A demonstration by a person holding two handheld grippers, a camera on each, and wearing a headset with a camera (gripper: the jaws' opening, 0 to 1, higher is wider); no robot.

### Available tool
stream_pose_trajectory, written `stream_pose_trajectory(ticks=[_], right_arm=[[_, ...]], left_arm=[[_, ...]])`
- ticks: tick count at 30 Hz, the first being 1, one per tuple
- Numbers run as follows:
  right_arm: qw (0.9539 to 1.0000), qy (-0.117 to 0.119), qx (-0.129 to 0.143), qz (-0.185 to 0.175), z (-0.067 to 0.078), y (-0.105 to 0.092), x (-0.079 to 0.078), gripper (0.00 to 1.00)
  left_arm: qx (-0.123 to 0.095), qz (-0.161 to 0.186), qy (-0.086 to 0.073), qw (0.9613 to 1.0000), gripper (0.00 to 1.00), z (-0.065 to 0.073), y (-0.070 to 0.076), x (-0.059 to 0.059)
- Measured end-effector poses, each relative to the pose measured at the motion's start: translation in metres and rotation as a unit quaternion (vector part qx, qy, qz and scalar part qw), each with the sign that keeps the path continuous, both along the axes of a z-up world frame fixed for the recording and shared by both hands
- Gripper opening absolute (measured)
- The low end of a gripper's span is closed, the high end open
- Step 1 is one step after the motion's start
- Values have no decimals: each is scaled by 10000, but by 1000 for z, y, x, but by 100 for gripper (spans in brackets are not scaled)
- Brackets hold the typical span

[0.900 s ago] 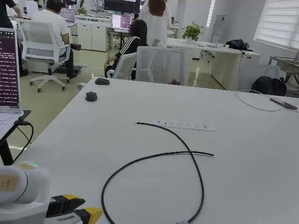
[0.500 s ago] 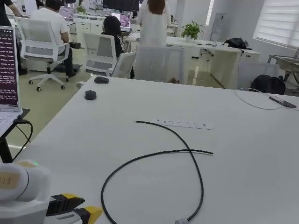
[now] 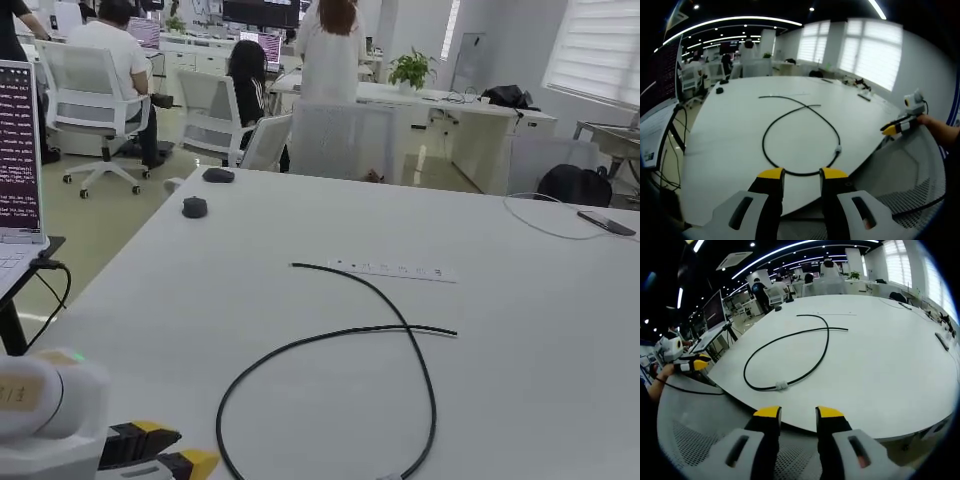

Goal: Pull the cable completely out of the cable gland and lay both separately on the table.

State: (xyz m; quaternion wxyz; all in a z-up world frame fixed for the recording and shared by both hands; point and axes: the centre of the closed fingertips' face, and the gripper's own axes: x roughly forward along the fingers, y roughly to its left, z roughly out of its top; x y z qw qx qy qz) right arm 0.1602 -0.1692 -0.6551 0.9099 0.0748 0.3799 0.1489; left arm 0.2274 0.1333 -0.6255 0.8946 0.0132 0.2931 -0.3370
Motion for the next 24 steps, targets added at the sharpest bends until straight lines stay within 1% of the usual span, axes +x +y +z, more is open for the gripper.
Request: stream_pose_trajectory(ticks=[24], right_arm=[[10000, -10, 38, -6, 1, 1, -1, 28]], left_arm=[[4, 14, 9, 10000, 29, -1, 0, 0]])
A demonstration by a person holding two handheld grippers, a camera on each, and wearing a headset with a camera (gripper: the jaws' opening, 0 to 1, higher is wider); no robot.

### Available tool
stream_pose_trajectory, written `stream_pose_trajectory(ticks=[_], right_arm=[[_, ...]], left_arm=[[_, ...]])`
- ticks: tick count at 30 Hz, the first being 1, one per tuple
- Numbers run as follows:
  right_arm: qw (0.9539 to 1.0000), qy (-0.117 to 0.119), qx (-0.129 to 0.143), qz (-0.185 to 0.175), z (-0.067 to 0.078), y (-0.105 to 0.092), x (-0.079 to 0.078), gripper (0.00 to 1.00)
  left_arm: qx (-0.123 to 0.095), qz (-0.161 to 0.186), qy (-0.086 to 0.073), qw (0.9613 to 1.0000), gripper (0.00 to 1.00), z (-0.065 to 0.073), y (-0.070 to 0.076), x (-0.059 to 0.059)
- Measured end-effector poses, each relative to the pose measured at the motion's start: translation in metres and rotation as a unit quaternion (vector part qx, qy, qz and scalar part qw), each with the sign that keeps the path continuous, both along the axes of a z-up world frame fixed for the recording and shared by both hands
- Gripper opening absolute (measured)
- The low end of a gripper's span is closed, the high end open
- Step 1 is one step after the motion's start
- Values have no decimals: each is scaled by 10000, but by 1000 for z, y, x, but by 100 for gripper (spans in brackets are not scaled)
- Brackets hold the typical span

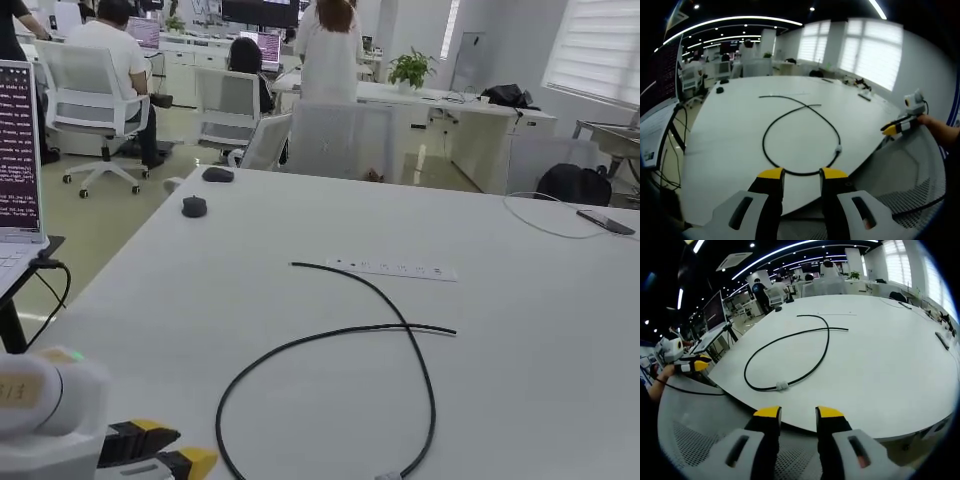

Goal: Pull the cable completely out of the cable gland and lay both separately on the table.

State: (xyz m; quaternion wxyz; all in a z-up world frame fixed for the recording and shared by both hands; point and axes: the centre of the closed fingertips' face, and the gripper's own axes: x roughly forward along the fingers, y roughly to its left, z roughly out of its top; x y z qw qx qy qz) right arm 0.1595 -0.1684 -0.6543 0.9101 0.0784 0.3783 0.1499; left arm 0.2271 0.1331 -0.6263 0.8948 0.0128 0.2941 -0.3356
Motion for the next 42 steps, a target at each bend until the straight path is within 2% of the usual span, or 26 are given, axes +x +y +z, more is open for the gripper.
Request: stream_pose_trajectory(ticks=[23, 26, 28, 29, 30, 32, 33, 34, 36, 37, 38, 39, 40, 41, 42], right_arm=[[10000, -17, 23, -22, 0, -1, 1, 28], [10000, -15, 32, -15, 1, 1, 1, 28], [10000, -6, 28, 5, 1, 2, 0, 28], [10000, -4, 29, 5, 1, 2, 0, 28], [10000, -3, 34, 4, 1, 2, 0, 28], [10000, -1, 32, 20, 0, 2, 0, 28], [10000, 8, 22, 42, 0, 2, 0, 28], [10000, 12, 18, 65, 0, 2, 0, 27], [9999, 22, 33, 103, 0, 3, -1, 27], [9999, 14, 46, 99, 0, 3, -1, 27], [9999, 1, 62, 97, 0, 4, -1, 27], [9999, -12, 92, 90, 1, 4, 0, 27], [9999, -19, 113, 87, 1, 4, 0, 27], [9998, -30, 146, 94, 1, 5, 0, 27], [9998, -35, 162, 109, 2, 6, 0, 28]], left_arm=[[44, -44, 44, 10000, 30, -2, 0, -1], [133, -141, 53, 9998, 30, -3, -3, -3], [302, -317, 36, 9990, 32, -4, -6, -5], [468, -399, 11, 9981, 33, -5, -5, -6], [750, -548, -114, 9956, 33, -5, -5, -6], [1247, -840, -307, 9882, 34, -3, -8, -6], [1489, -1019, -398, 9828, 34, -1, -12, -6], [1608, -1202, -503, 9783, 34, 4, -20, -5], [1562, -1452, -700, 9745, 34, 17, -40, -3], [1558, -1544, -740, 9728, 34, 21, -47, -1], [1458, -1608, -736, 9734, 33, 24, -57, -1], [1356, -1812, -773, 9710, 33, 27, -74, 0], [1317, -1941, -770, 9690, 33, 26, -85, 0], [1254, -2119, -704, 9667, 33, 24, -101, 0], [1250, -2231, -688, 9643, 33, 22, -110, 0]])
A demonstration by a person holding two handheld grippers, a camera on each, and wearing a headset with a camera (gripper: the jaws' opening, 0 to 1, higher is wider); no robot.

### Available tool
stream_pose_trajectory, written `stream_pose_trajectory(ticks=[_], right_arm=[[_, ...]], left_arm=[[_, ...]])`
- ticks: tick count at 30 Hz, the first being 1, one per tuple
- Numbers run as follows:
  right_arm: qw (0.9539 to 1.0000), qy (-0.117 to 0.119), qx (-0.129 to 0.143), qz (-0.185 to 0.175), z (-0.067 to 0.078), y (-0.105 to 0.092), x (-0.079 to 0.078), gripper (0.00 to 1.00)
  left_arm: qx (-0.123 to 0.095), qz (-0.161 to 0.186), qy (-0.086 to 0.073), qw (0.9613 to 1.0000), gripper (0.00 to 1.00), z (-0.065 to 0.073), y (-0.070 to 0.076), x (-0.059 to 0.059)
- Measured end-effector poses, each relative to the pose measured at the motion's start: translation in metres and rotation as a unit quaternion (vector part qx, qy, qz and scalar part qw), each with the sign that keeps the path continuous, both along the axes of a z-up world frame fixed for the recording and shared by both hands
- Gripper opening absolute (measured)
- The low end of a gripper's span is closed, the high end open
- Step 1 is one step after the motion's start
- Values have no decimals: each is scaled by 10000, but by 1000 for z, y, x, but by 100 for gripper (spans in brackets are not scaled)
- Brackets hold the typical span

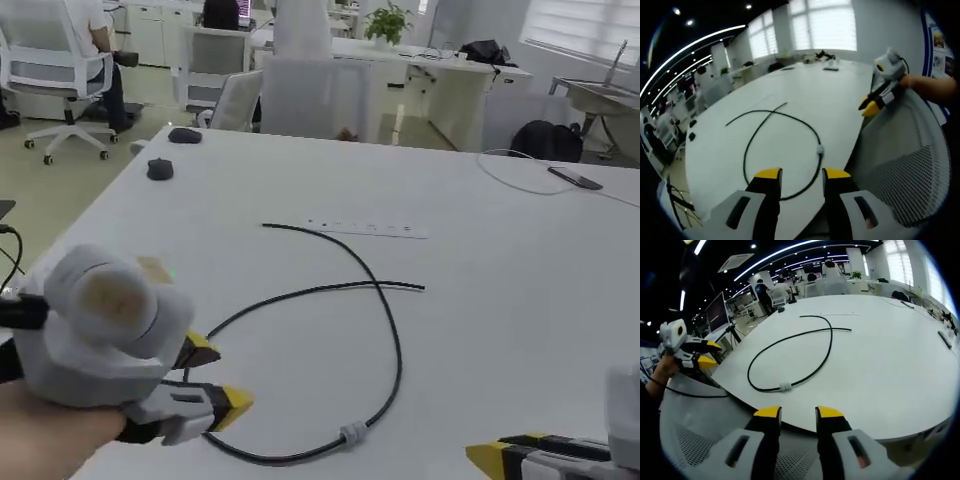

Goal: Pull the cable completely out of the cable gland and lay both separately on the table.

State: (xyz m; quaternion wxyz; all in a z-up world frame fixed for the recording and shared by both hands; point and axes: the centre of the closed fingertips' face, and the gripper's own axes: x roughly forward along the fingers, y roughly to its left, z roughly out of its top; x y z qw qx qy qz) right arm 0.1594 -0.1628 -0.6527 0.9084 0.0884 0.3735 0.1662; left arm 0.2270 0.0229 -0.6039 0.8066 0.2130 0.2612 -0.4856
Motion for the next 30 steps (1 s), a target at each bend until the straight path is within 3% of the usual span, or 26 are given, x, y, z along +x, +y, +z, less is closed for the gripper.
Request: stream_pose_trajectory(ticks=[2, 6, 8, 9, 11, 13, 14, 16, 20, 24, 27, 30], right_arm=[[10000, -2, 22, 56, 0, 2, 0, 27], [9999, -1, 50, 155, 0, 5, 0, 27], [9998, -4, 67, 190, 1, 6, 0, 27], [9998, 1, 69, 204, 0, 6, 0, 27], [9997, 9, 75, 234, 0, 7, 0, 27], [9996, 7, 92, 268, 0, 9, 0, 26], [9996, 9, 93, 282, 0, 9, 0, 26], [9995, 7, 106, 293, 0, 9, 0, 26], [9995, -9, 138, 277, 1, 9, 1, 26], [9996, -21, 167, 231, 1, 8, 1, 27], [9996, -44, 162, 227, 2, 7, 2, 27], [9996, -52, 158, 217, 2, 7, 2, 27]], left_arm=[[12, -214, 64, 9997, 32, -5, -21, 2], [24, -551, 499, 9972, 34, -25, -55, 3], [168, -686, 759, 9946, 34, -39, -66, 3], [201, -752, 714, 9944, 34, -43, -71, 6], [325, -869, 773, 9927, 34, -55, -81, 11], [511, -917, 993, 9895, 35, -70, -84, 12], [547, -943, 1003, 9890, 34, -79, -89, 16], [700, -924, 1189, 9861, 34, -95, -92, 19], [820, -896, 1305, 9840, 34, -122, -99, 21], [885, -875, 1352, 9830, 33, -134, -105, 18], [1198, -876, 1336, 9799, 33, -147, -101, 18], [1250, -875, 1341, 9792, 32, -154, -103, 18]])
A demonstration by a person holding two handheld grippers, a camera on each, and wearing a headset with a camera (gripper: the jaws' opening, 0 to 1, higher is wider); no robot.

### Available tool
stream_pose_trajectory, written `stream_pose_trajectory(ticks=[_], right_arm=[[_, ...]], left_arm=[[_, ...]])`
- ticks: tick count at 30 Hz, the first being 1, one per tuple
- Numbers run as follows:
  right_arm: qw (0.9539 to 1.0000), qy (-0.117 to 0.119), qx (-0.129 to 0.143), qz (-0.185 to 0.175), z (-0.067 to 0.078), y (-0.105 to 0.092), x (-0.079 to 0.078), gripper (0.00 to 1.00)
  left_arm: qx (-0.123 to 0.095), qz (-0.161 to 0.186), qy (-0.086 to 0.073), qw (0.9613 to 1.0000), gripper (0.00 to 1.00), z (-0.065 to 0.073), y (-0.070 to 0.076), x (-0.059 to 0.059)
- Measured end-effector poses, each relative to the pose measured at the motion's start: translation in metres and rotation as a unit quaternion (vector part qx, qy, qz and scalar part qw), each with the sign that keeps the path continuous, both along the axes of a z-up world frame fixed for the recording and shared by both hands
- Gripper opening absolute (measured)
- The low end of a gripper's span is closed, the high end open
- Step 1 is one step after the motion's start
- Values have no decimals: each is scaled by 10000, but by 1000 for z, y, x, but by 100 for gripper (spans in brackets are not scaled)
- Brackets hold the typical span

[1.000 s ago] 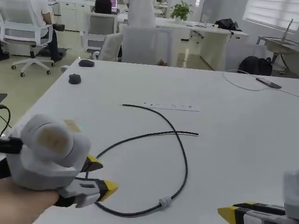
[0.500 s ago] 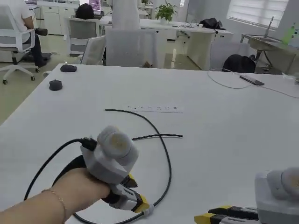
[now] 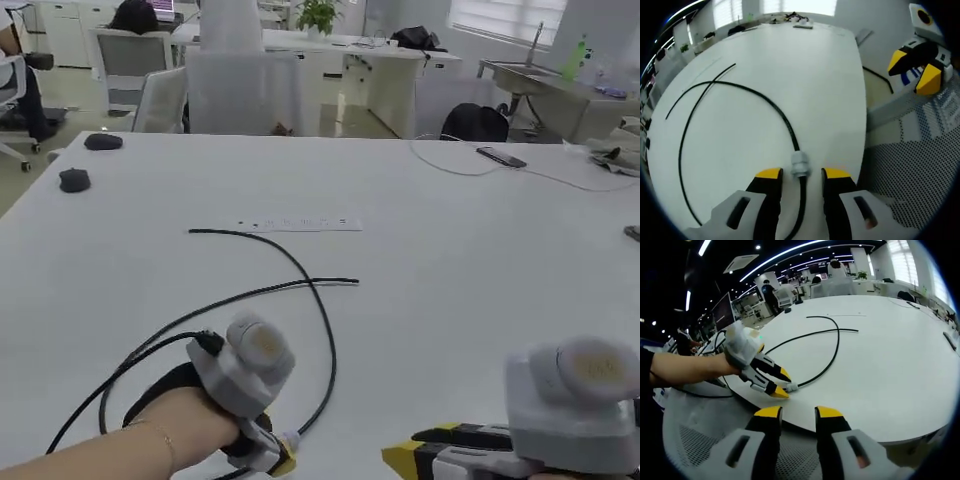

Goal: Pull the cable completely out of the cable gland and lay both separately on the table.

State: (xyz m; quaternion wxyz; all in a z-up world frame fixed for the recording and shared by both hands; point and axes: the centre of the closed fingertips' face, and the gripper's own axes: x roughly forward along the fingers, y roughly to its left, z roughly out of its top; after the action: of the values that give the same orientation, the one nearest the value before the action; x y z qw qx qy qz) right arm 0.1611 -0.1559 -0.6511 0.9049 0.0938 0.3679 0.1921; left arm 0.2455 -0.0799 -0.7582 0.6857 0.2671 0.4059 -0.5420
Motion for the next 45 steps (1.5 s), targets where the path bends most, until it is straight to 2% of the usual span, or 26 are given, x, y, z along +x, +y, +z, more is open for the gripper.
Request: stream_pose_trajectory(ticks=[3, 6, 8, 11, 13, 16, 18, 19, 21, 23, 26, 27, 29, 31, 32, 34, 36, 38, 39, 40, 41, 42, 43, 45], right_arm=[[10000, 4, -20, -3, 0, 0, 0, 26], [10000, 6, -27, -14, 0, -1, 0, 26], [10000, 7, -35, -18, -1, -1, -1, 26], [10000, 19, -46, -19, -1, -2, -1, 26], [10000, 29, -56, -5, -1, -2, -1, 26], [10000, 41, -64, 16, -2, -1, -1, 26], [10000, 49, -61, 22, -2, -1, -1, 26], [9999, 82, -68, 19, -3, -1, -2, 26], [9994, 307, -151, 94, -9, -1, -6, 27], [9994, 279, -151, 113, -8, 0, -6, 27], [9993, 290, -183, 131, -8, 0, -6, 27], [9989, 342, -231, 217, -10, 1, -8, 27], [9976, 421, -292, 465, -11, 6, -11, 28], [9955, 413, -410, 752, -11, 10, -13, 28], [9930, 432, -549, 953, -10, 10, -13, 28], [9896, 421, -858, 1073, -6, 7, -8, 26], [9865, 379, -1078, 1174, 0, 5, 0, 28], [9831, 273, -1198, 1355, 10, 9, 10, 29], [9806, 172, -1222, 1525, 16, 15, 17, 29], [9803, 129, -1177, 1584, 20, 20, 21, 28], [9807, -33, -972, 1697, 28, 35, 30, 28], [9788, -105, -905, 1833, 31, 45, 34, 28], [9738, -178, -858, 2101, 32, 60, 39, 28], [9658, -277, -831, 2442, 29, 80, 46, 28]], left_arm=[[30, -29, -59, 10000, 31, -2, -2, -1], [46, -104, -262, 9996, 27, -2, -5, 3], [67, -154, -323, 9993, 18, -2, -5, 4], [73, -123, -160, 9998, 17, -1, -4, 0], [79, -203, -145, 9997, 17, 4, -1, -2], [-76, -324, 24, 9994, 17, 22, 0, -7], [-152, -365, 83, 9992, 17, 32, 2, -10], [-200, -399, 85, 9990, 17, 39, 4, -10], [-304, -450, 98, 9985, 17, 54, 9, -14], [-395, -439, 60, 9982, 17, 64, 12, -15], [-512, -439, -131, 9976, 17, 83, 24, -16], [-539, -437, -171, 9974, 17, 87, 28, -16], [-608, -501, -345, 9963, 17, 99, 37, -19], [-621, -533, -473, 9955, 17, 107, 49, -23], [-627, -595, -535, 9948, 17, 112, 55, -26], [-522, -748, -511, 9945, 16, 116, 69, -35], [-539, -702, -546, 9946, 16, 119, 77, -38], [-544, -646, -658, 9943, 17, 120, 84, -39], [-510, -697, -782, 9932, 17, 121, 88, -40], [-486, -794, -917, 9914, 17, 120, 89, -40], [-446, -812, -996, 9907, 17, 117, 91, -41], [-410, -814, -1039, 9904, 17, 115, 92, -41], [-396, -886, -1204, 9880, 17, 112, 92, -39], [-362, -917, -1270, 9870, 17, 107, 91, -41]])
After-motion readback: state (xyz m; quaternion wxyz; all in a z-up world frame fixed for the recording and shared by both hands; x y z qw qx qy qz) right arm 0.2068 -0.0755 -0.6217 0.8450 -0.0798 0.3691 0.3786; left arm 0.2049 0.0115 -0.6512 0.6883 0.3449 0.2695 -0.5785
